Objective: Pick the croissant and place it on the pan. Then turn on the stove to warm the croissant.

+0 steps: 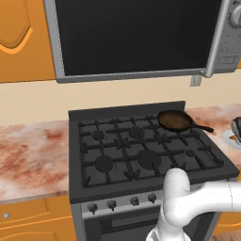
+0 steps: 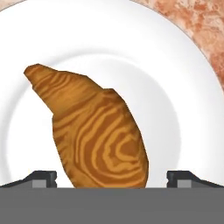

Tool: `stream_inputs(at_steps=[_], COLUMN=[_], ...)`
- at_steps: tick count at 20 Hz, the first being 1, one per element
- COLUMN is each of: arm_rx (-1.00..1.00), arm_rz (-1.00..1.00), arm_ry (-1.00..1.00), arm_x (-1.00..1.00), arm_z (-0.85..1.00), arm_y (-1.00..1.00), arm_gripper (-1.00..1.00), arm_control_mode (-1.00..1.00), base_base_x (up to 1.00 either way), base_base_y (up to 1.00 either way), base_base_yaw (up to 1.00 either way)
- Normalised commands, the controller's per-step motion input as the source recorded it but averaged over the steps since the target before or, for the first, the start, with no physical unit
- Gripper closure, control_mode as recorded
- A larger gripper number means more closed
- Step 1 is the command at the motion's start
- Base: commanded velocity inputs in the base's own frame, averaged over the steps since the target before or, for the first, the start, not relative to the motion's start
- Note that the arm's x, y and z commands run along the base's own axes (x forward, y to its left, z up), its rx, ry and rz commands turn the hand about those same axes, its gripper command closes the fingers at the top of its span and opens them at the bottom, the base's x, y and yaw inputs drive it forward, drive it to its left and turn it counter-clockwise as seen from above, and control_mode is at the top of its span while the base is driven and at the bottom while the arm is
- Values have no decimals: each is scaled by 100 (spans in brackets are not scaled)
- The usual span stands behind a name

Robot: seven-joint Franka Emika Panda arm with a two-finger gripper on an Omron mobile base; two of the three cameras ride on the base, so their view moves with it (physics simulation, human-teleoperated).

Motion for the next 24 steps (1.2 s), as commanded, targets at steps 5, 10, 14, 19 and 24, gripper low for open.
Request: stream_inputs(at_steps=[5, 10, 14, 19, 24], arm_rx=[0, 0, 0, 0, 0], arm_rz=[8, 6, 5, 4, 2], arm_ry=[2, 6, 10, 8, 0], arm_x=[16, 8, 8, 0, -17], arm_z=[-16, -25, -34, -39, -21], arm_y=[-9, 0, 0, 0, 0], arm_gripper=[-100, -100, 100, 100, 100], arm_control_mode=[-100, -100, -100, -100, -100], base_base_x=[0, 0, 0, 0, 0], base_base_y=[0, 0, 0, 0, 0], base_base_yaw=[0, 0, 0, 0, 0])
